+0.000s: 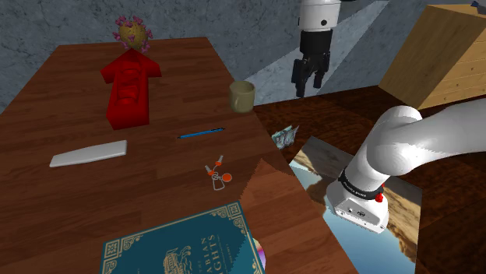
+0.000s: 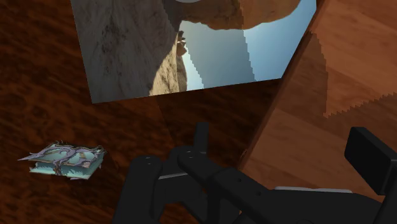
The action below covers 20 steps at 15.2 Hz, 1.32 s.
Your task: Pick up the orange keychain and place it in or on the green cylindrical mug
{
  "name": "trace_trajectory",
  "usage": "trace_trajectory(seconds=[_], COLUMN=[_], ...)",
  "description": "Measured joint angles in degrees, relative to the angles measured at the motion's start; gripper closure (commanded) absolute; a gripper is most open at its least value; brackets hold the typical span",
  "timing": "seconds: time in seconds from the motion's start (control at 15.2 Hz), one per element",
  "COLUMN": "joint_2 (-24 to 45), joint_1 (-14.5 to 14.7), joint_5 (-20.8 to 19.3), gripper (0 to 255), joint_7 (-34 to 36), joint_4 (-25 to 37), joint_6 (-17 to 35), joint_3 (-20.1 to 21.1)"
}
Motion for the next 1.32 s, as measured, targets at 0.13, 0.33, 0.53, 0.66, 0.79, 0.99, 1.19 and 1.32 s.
trace_trajectory(seconds=[0.13, 0.33, 0.53, 0.66, 0.79, 0.99, 1.19, 1.32], joint_2=[0.0, 2.1, 4.5, 6.6, 9.4, 13.8, 19.2, 23.2], joint_1=[0.2, 1.1, 2.2, 3.1, 3.6, 4.1, 4.1, 4.0], joint_5=[0.4, 2.4, 4.6, 6.3, 7.3, 8.0, 7.9, 7.1], gripper=[0, 0, 0, 0, 0, 0, 0, 0], joint_7=[0.6, 3.4, 7.0, 9.9, 12.3, 15.8, 19.7, 22.4], joint_4=[-0.4, -1.2, -2.1, -2.0, -1.9, -1.2, 0.6, 2.3], joint_6=[0.6, 4.5, 9.0, 12.0, 15.6, 20.5, 25.1, 28.1], joint_3=[0.6, 3.7, 7.6, 10.6, 13.3, 17.1, 20.9, 23.4])
